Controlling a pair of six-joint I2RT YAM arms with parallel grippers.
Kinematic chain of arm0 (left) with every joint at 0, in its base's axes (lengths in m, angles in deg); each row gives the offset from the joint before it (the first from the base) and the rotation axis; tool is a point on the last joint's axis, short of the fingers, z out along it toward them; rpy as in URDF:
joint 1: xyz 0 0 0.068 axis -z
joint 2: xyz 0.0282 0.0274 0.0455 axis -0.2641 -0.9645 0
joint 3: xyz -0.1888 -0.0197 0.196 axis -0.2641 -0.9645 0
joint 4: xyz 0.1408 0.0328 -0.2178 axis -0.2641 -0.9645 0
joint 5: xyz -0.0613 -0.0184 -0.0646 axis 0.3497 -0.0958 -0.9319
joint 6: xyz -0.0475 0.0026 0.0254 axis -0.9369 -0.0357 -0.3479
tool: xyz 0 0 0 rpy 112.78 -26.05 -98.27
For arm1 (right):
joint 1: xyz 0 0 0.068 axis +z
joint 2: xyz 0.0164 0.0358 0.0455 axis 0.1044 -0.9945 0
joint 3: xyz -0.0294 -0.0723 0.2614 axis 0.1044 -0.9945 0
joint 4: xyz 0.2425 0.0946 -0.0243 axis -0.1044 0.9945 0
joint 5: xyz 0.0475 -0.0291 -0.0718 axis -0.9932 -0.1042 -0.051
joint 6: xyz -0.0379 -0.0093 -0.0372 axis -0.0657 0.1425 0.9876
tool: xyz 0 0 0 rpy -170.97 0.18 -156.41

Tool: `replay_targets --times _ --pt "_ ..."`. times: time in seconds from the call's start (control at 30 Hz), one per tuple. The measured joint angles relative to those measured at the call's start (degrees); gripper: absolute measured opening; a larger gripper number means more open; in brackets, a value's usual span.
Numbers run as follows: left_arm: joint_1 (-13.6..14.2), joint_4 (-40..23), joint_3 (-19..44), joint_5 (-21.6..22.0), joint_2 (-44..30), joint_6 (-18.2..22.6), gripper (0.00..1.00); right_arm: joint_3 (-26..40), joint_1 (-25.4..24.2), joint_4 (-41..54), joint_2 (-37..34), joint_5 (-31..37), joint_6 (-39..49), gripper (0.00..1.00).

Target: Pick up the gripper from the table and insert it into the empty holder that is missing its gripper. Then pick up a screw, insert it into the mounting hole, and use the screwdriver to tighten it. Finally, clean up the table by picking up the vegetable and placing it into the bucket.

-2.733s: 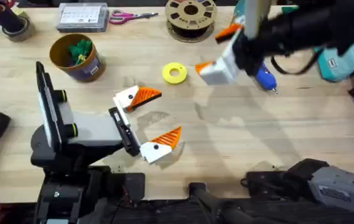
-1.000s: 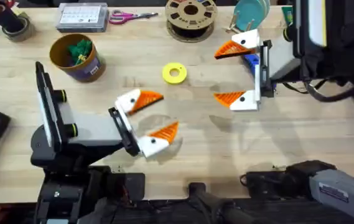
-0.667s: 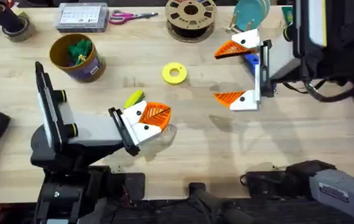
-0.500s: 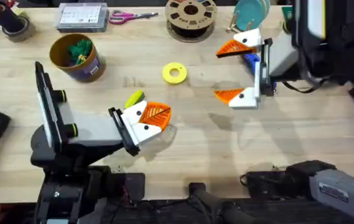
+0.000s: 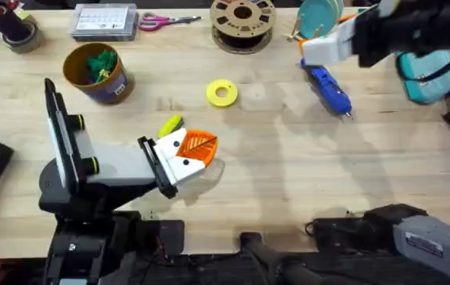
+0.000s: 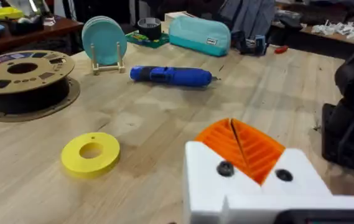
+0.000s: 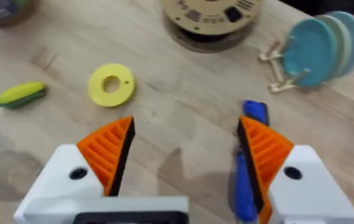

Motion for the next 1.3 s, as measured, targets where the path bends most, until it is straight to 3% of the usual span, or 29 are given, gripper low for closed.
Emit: replay_targets --times 0.2,0.47,0.8,1.3 --pt "0.00 0.00 0.00 0.00 0.01 0.00 0.007 7.42 -0.29 7.48 -1.78 9.06 -1.41 0.997" --pt "0.00 0.00 0.00 -0.01 0.00 0.00 0.007 15.18 -5.21 14.87 -10.66 13.14 0.04 0.996" --pt "0.00 0.00 0.00 0.00 0.00 0.00 0.007 15.51 -7.23 10.56 -18.50 12.88 7.65 0.997" --pt "0.00 0.00 0.00 0.00 0.00 0.00 0.007 16.73 -7.23 14.72 -28.10 17.45 12.29 0.996"
